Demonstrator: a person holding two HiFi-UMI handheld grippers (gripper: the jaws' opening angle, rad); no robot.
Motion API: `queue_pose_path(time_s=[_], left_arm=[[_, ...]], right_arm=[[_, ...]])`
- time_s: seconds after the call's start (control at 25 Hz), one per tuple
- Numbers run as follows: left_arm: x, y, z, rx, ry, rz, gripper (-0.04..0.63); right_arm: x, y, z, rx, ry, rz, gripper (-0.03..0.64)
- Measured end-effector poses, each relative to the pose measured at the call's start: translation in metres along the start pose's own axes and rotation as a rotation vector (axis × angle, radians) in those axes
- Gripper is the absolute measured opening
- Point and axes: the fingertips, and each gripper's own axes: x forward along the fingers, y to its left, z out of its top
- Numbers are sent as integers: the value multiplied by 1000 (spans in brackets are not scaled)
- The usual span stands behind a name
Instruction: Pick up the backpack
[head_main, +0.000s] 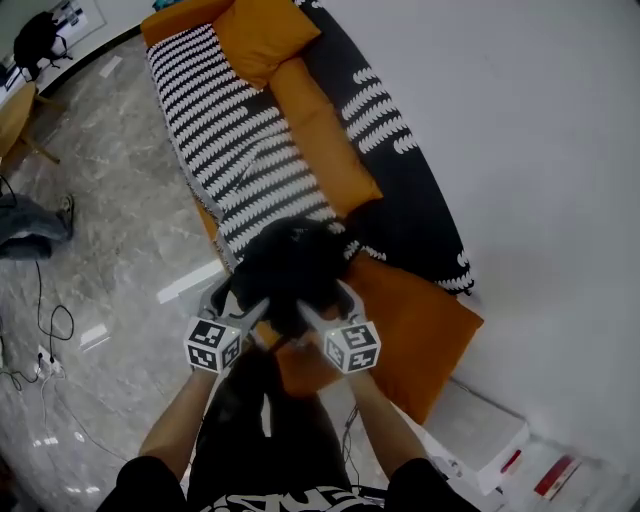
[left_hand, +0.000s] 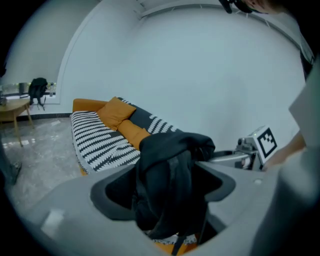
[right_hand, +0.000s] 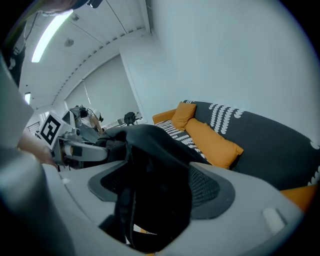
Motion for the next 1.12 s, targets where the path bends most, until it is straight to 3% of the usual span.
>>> queue_pose_path(time_s=[0.32,0.56,0.68,0.84,1.0,1.12], left_arm=[[17,16,-8,-68,5,-35,351],[17,6,-12,-89,22,-83,202],[17,3,-13,-93,19,-78,159],[18,-1,-14,-95,21,-77,124],[18,-7,-13,-87,39,-99,104],[14,-14,-7,-91,45,-120,99]], right_arm=[[25,2,-6,25,24,53,341],[31,10,-10,24,48,70,273],[33,15,-13,26,56,76,224],[33,18,-16,18,61,68,168],[26,24,-13,-22,62,70,65],[17,26,-8,-24,63,72,57]])
